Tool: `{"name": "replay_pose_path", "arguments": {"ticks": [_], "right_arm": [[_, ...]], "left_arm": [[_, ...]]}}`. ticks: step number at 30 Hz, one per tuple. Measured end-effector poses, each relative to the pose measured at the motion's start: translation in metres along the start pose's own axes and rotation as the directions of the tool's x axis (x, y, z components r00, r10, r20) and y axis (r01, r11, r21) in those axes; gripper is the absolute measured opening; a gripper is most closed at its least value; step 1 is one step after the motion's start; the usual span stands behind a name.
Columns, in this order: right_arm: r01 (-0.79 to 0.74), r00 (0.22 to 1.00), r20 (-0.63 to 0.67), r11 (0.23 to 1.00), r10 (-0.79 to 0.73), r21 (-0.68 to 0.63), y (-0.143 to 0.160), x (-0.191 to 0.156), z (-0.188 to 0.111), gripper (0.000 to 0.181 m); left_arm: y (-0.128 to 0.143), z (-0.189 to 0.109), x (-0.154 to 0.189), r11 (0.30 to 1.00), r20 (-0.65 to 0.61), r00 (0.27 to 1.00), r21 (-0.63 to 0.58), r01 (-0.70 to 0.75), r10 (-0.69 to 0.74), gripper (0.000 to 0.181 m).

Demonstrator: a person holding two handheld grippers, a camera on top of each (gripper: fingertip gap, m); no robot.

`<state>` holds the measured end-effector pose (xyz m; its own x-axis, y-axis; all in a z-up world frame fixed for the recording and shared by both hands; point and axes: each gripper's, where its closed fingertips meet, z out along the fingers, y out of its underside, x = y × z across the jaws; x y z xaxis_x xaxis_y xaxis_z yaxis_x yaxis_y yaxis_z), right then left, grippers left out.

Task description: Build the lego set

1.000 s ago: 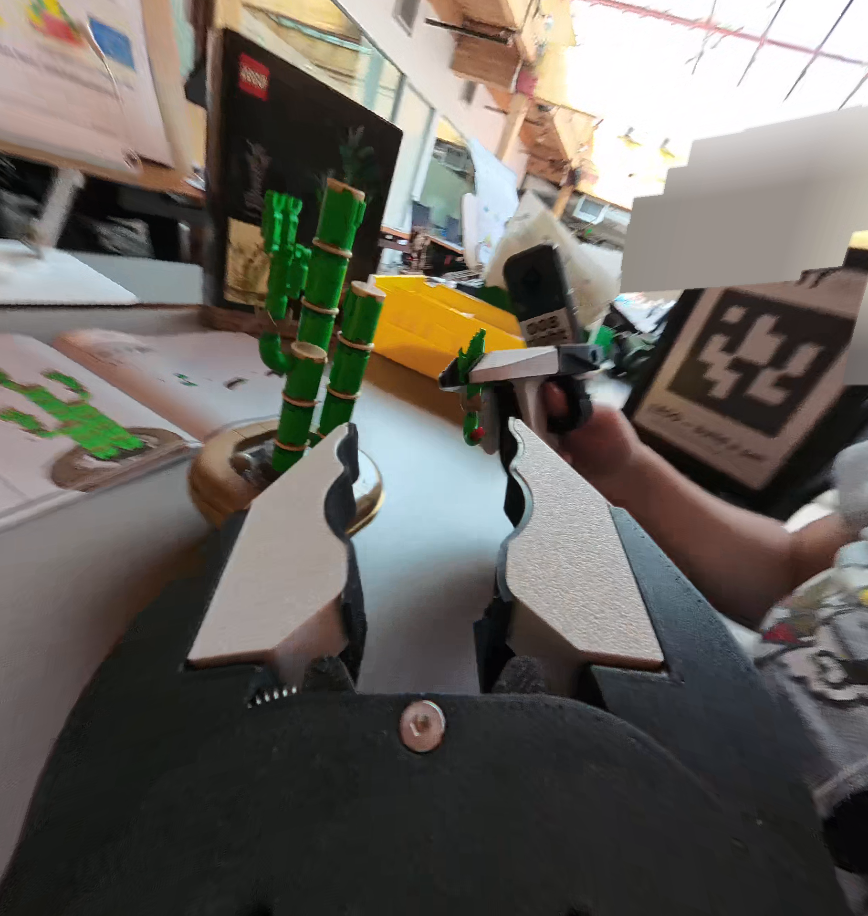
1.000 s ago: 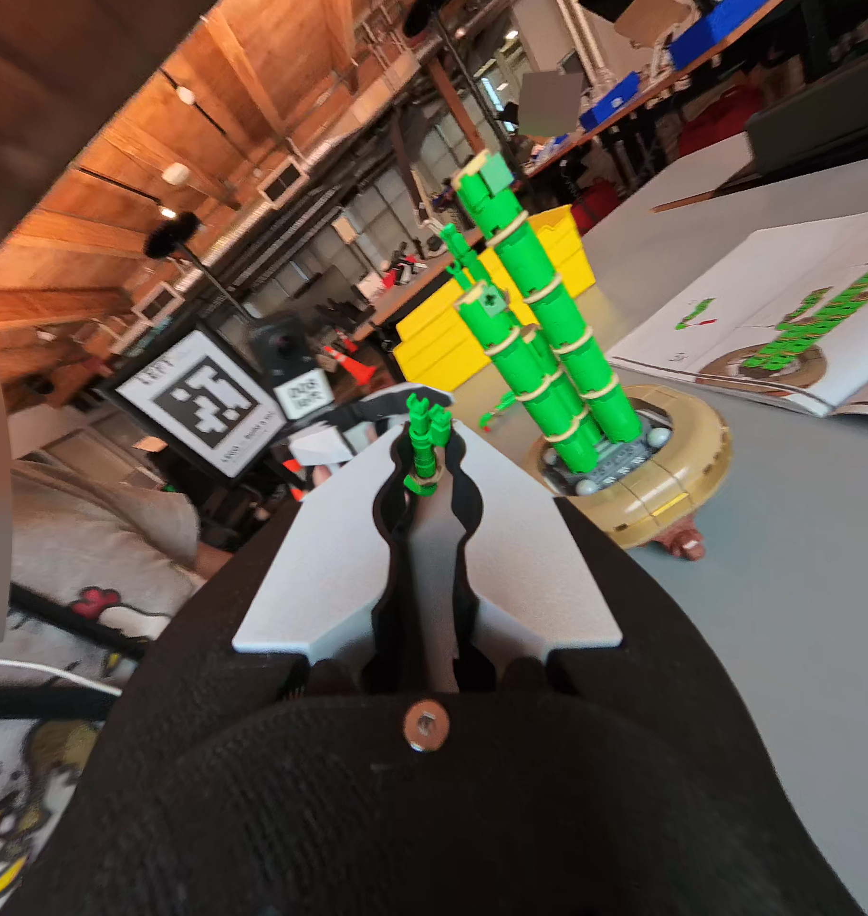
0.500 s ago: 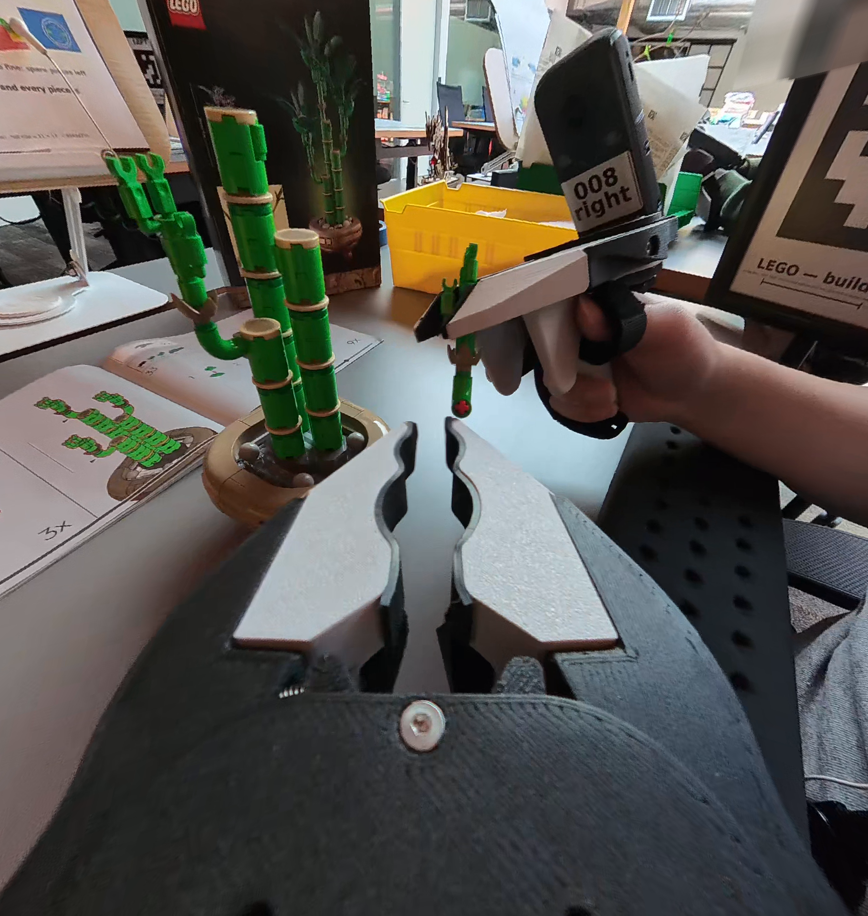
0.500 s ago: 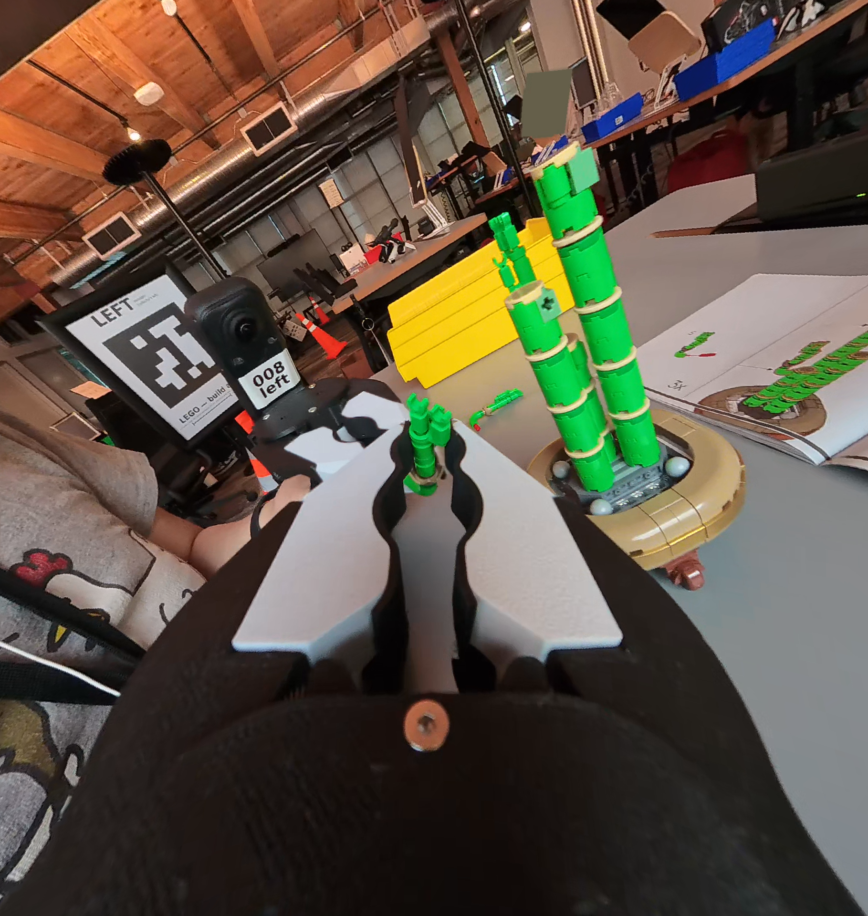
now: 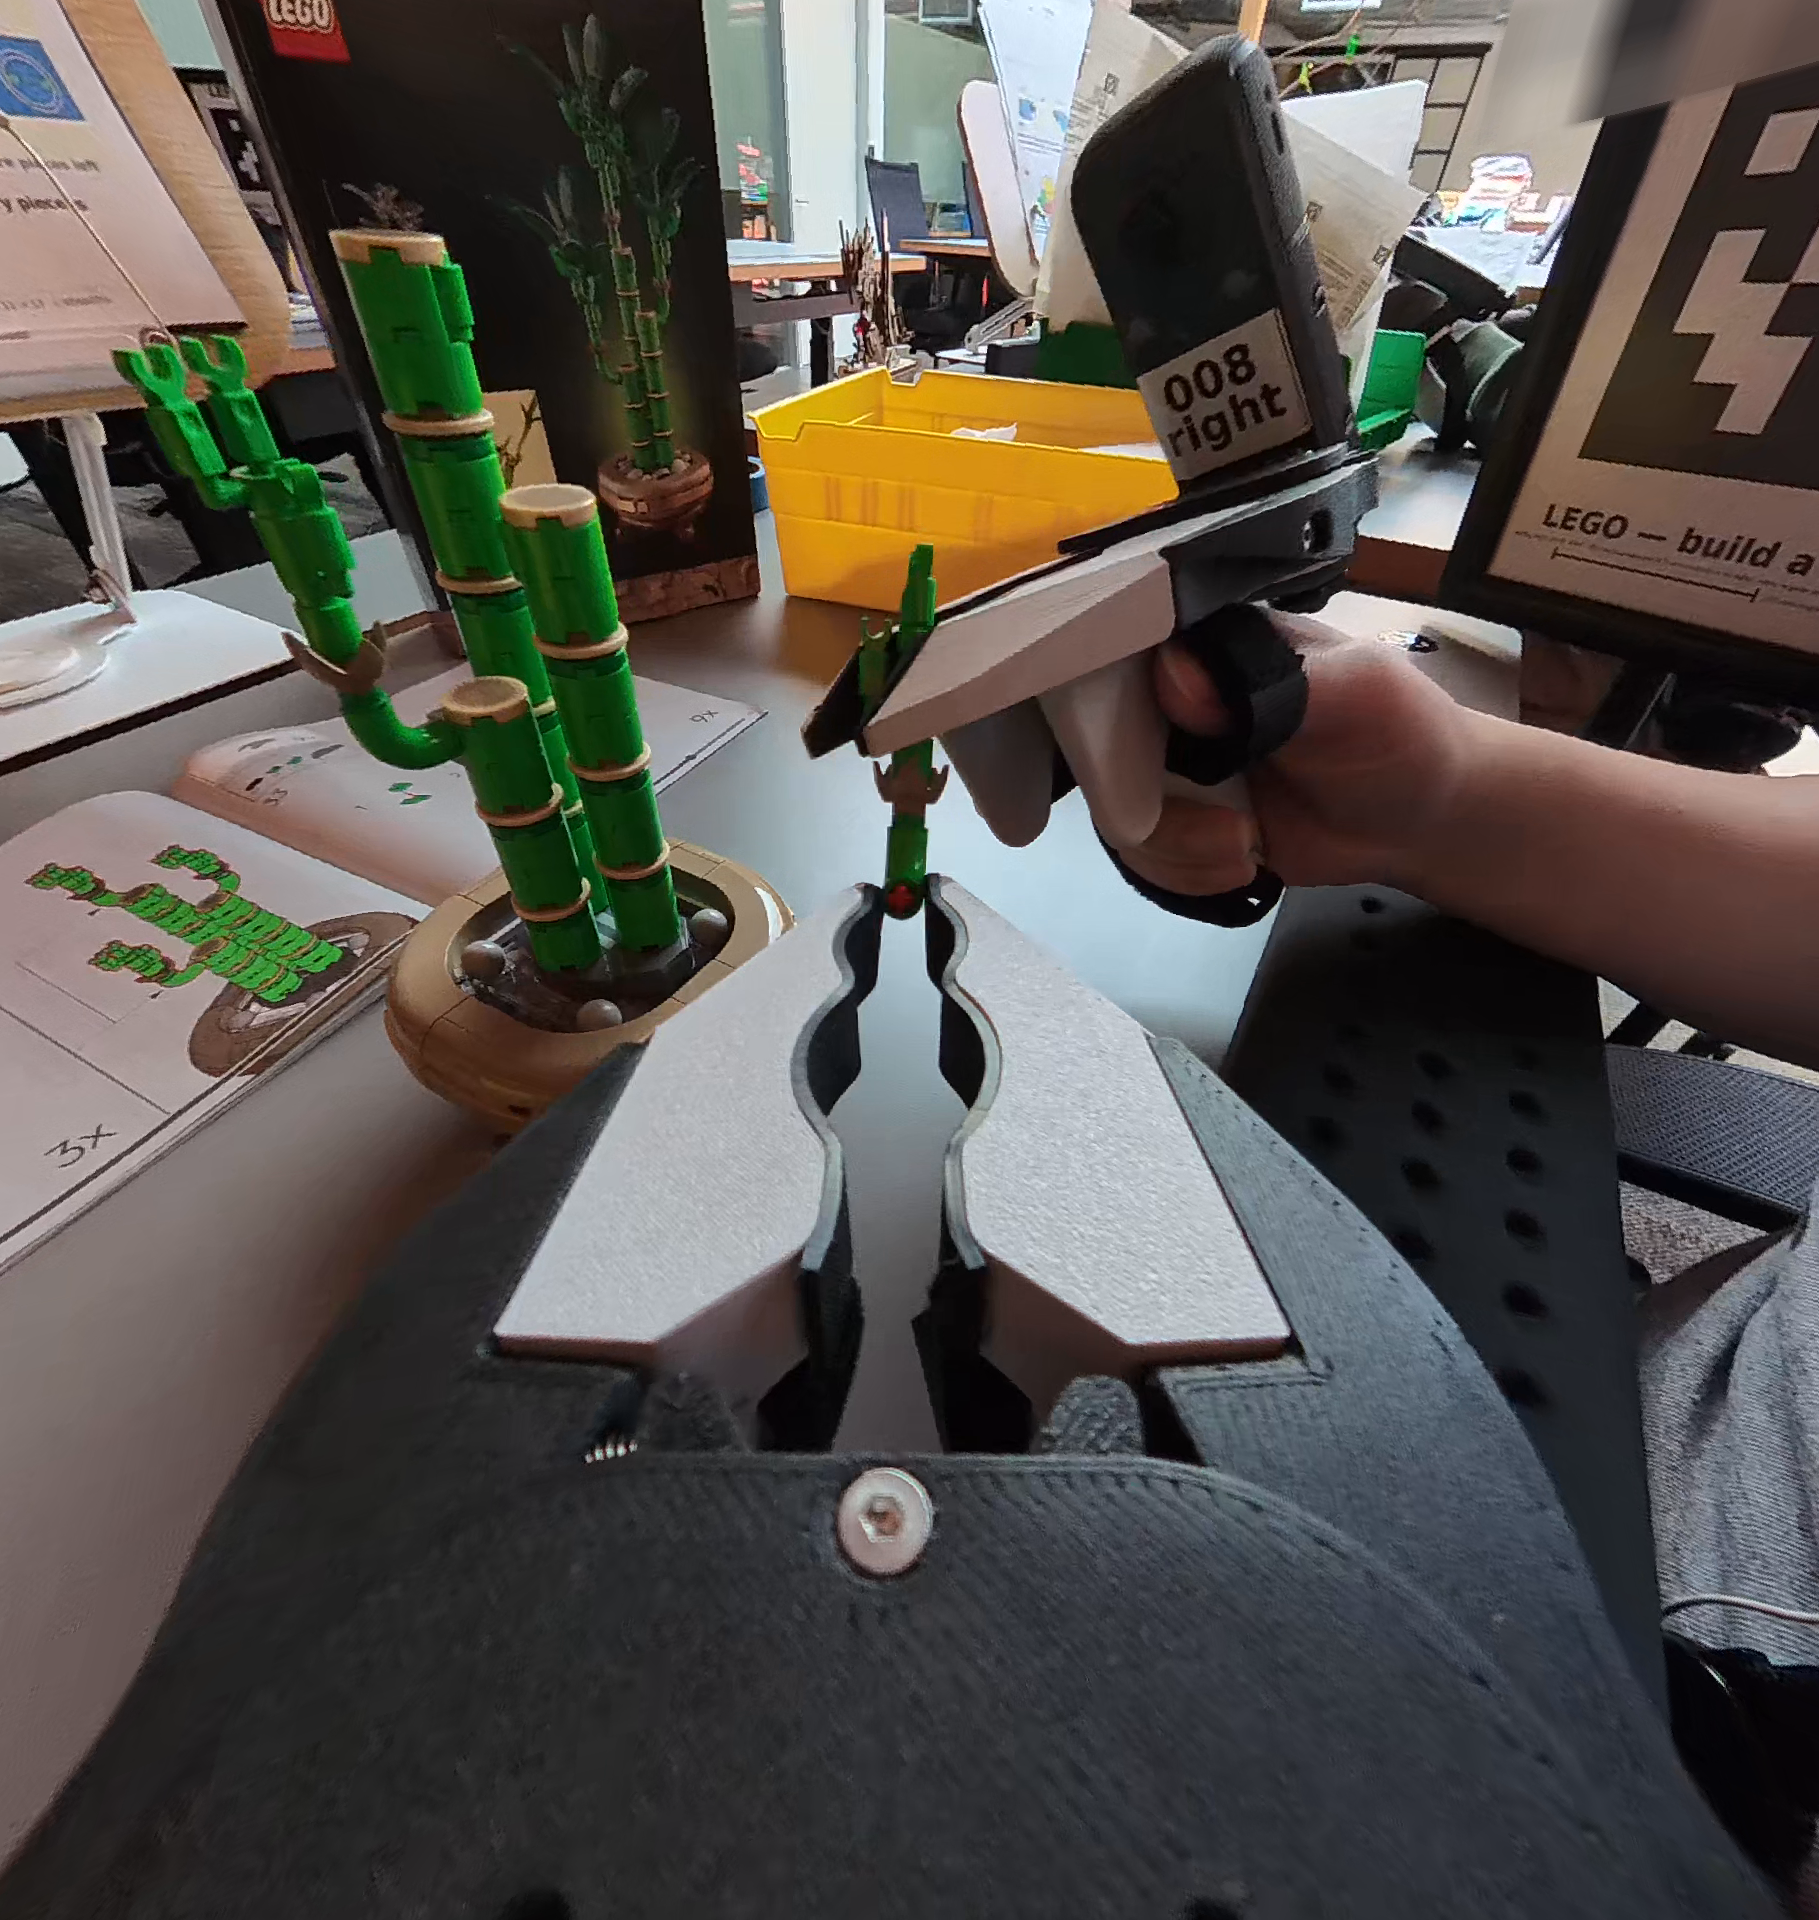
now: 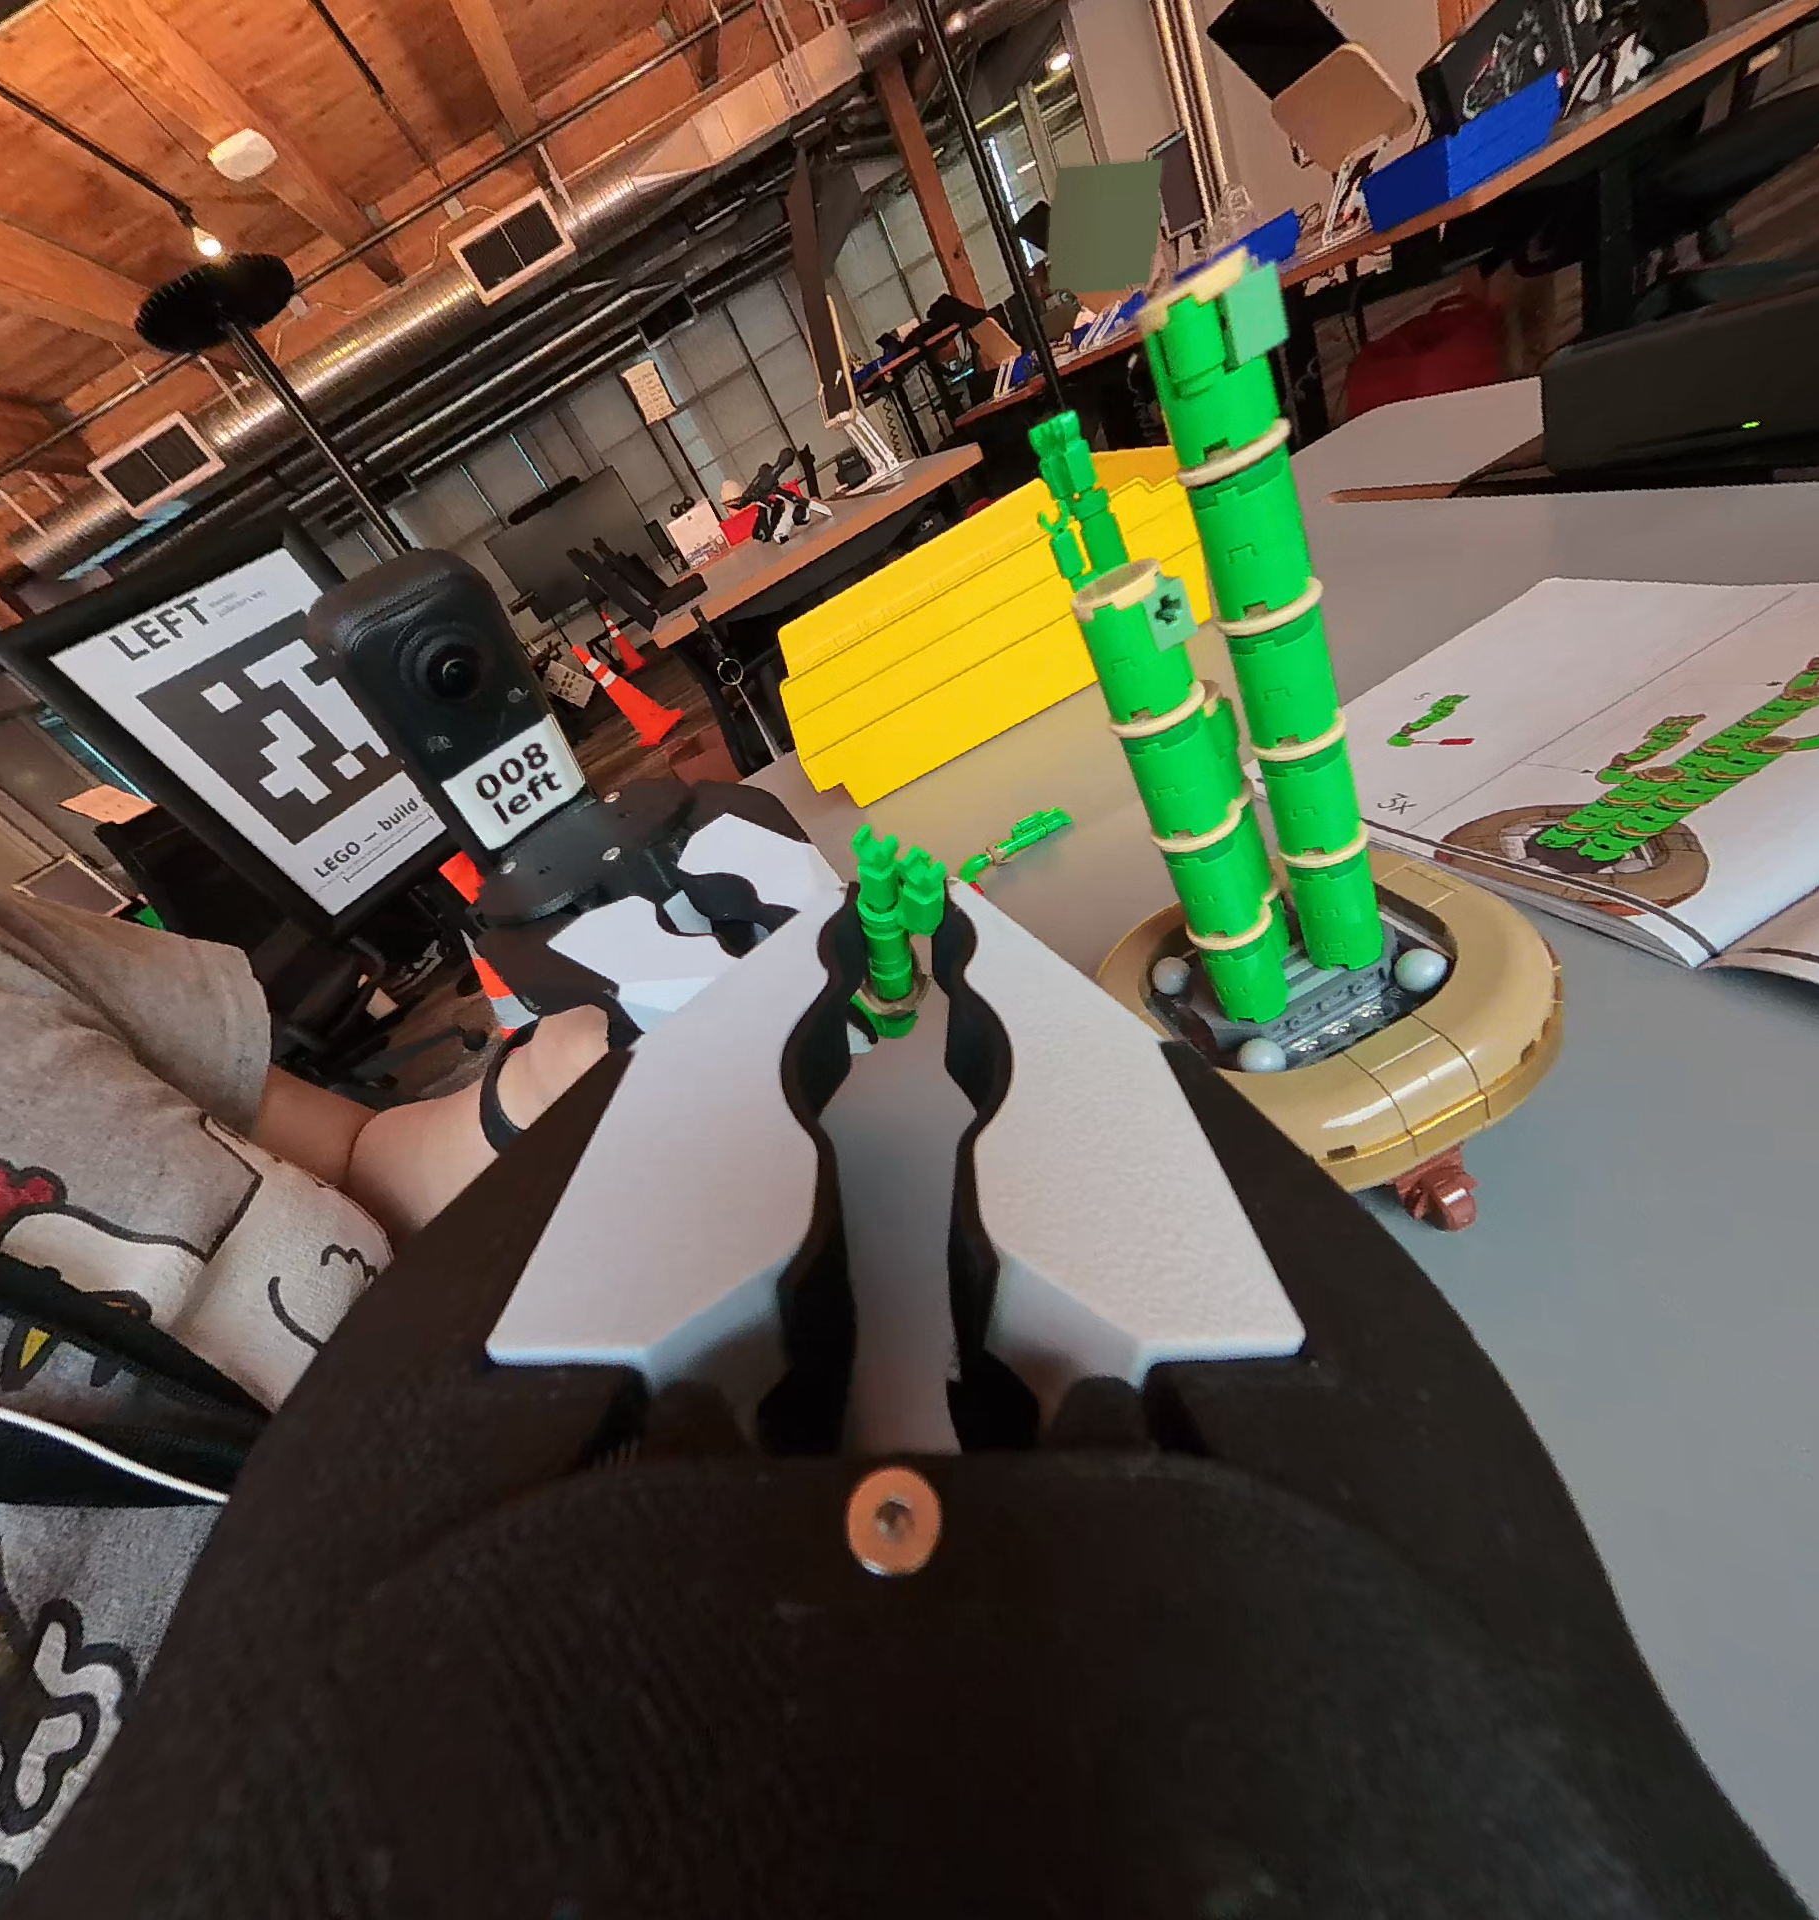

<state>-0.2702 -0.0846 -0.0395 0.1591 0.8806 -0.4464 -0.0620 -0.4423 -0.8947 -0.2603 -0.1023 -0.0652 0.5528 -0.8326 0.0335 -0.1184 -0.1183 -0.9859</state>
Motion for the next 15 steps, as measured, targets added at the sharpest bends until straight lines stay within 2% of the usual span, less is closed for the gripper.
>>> {"name": "replay_pose_path", "arguments": {"ticks": [5, 8, 15], "right_arm": [[-0.009, 1.0, -0.007, 1.0, 0.009, 0.011, -0.0003, 0.0006, 0.0007, 0.011], [-0.007, 0.999, -0.042, 1.0, 0.007, 0.003, 0.002, 0.0051, 0.0023, 0.011], [0.014, 0.998, -0.057, 1.0, -0.014, 0.004, 0.0029, 0.0022, 0.0059, 0.011]], "left_arm": [[-0.0029, -0.0023, -0.0011, 1.0, -0.003, 1.0, 0.023, 0.018, -0.018, 0.007], [-0.006, -0.004, -0.0065, 0.998, 0.018, 0.999, 0.047, 0.046, -0.047, 0.029], [-0.0059, -0.0054, -0.0064, 0.998, 0.008, 0.999, 0.049, 0.044, -0.045, 0.006]]}}
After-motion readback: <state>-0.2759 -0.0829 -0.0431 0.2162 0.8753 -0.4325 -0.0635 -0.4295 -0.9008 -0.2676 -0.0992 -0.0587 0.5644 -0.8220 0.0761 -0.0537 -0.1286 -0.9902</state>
